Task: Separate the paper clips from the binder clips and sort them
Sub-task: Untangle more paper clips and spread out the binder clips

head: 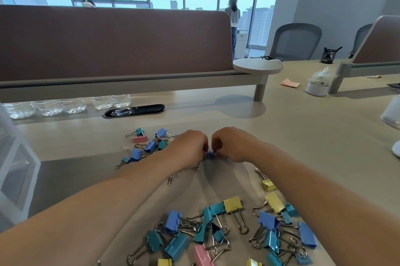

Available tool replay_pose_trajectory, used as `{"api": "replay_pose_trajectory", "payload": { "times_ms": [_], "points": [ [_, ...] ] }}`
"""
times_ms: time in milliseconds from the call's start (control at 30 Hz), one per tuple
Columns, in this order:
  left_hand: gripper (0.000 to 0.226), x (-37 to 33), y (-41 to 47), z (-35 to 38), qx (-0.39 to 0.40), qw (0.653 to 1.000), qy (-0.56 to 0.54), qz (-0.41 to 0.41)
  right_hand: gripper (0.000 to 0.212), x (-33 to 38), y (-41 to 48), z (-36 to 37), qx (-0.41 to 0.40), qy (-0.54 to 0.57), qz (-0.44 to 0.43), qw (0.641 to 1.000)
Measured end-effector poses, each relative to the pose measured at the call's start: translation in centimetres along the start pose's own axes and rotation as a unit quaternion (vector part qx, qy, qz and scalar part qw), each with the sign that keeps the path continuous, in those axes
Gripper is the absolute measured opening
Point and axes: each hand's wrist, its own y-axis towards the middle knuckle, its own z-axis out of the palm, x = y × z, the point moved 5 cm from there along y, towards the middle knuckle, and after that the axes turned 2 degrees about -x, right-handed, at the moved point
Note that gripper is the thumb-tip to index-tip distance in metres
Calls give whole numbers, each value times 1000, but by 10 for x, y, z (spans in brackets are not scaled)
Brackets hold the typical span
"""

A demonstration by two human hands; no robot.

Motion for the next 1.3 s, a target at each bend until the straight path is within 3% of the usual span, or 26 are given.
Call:
{"api": "replay_pose_trajectory", "payload": {
  "times_ms": [500,767,1300],
  "points": [
    [15,-1,6,7,14,999,48,-20,17,-1,2,8,68,19,29,997],
    [9,-4,1,7,7,997,71,-8,19,3,-3,7,61,1,22,998],
    [15,14,-18,-15,6,999,15,-30,16,11,-5,2,40,19,17,999]
  ]
}}
